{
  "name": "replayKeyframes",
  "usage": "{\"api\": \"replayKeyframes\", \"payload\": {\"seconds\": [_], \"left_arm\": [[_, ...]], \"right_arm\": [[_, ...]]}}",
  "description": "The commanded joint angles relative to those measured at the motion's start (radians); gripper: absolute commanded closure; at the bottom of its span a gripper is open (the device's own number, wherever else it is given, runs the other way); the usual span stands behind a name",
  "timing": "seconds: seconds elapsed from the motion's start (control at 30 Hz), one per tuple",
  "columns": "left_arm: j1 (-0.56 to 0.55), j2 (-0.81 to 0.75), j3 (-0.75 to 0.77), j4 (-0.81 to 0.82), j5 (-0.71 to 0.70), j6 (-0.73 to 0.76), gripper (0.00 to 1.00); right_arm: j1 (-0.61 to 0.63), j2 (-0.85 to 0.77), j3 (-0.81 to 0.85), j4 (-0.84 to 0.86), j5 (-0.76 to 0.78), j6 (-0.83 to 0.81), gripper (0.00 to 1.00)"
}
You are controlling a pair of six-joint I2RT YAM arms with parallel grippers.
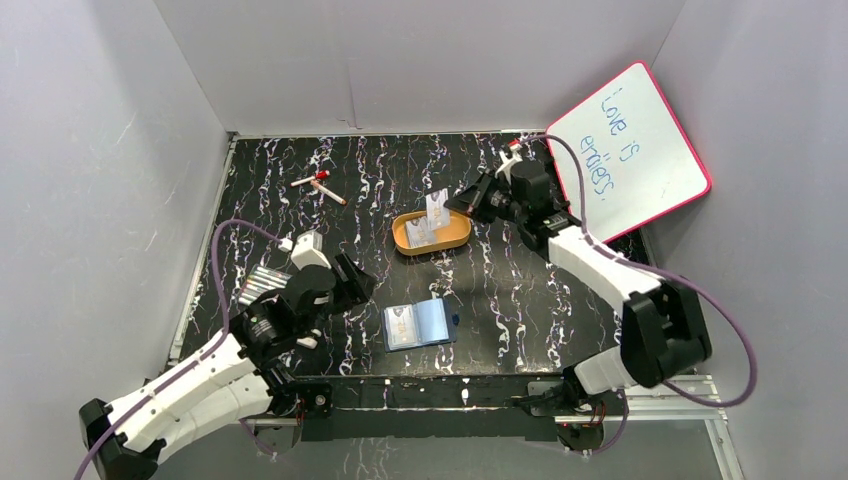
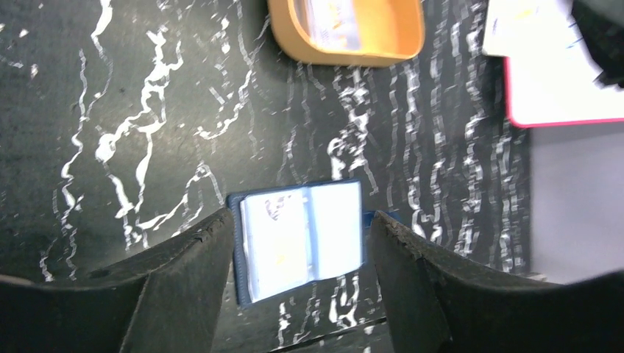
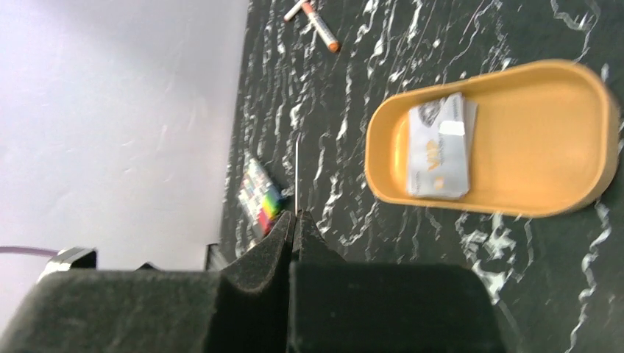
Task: Put the credit cards into the card holder
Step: Turn over the card slot in the card holder.
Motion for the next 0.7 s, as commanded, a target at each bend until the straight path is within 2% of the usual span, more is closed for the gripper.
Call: {"api": "replayKeyframes", "payload": {"seconds": [0.0,0.13,0.3,0.47,0.67], "left_arm": [[-0.002,-0.058,0.036,0.122,-0.038,0.01,0.34],[-0.001,-0.065,0.016,0.244,0.021,0.041,0.32],[-0.001,-0.042,-0.05,0.351,0.172,0.047,0.31],[-0.001,0.033,-0.1,0.329,0.267,0.026,0.34],[-0.001,0.128,-0.155,0.25,0.279,-0.001,0.4]], "right_arm": [[-0.002,-0.152,-0.069,0.074,-0.047,0.176,1.0],[-0.002,-0.282,-0.155,0.073,-0.081,0.187,1.0],[0.001,-0.471,-0.24,-0.104,-0.053,0.007,1.0],[0.017,-0.607,-0.367,-0.258,-0.034,-0.101,1.0],[0.086,-0.651,-0.526,-0.233,-0.002,-0.077,1.0]]}}
